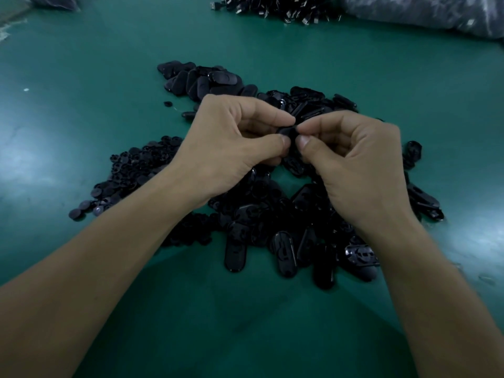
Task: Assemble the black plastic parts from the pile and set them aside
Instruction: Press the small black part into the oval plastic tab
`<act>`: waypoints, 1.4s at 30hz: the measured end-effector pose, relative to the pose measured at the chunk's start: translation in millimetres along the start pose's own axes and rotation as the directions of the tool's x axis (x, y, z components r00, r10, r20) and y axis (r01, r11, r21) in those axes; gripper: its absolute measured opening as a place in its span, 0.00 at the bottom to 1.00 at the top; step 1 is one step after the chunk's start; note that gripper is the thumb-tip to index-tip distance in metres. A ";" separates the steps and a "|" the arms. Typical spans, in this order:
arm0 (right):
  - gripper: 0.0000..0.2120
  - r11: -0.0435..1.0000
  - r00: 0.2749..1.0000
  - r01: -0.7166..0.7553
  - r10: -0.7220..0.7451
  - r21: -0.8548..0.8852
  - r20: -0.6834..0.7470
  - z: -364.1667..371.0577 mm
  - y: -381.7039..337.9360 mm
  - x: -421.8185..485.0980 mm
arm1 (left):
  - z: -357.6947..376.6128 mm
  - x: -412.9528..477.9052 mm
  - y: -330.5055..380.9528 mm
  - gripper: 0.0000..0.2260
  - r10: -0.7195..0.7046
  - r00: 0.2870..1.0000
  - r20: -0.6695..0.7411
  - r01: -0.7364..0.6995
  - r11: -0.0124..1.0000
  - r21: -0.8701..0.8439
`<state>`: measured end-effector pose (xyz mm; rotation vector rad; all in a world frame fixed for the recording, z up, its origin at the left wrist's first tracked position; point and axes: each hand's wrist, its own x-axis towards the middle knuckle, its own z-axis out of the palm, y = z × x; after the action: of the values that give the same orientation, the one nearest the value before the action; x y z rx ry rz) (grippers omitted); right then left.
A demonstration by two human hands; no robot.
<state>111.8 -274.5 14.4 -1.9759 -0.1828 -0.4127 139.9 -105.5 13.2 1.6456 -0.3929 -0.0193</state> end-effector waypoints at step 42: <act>0.06 0.988 0.992 -0.073 0.058 0.138 0.112 -9.2 4.0 1.6 | -1.8 3.6 -3.3 0.07 -0.057 0.997 0.059 0.055 0.998 0.042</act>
<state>112.6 -284.7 15.1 -1.8594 -0.2092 -0.2436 144.5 -104.6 11.0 1.6987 -0.3950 -0.1035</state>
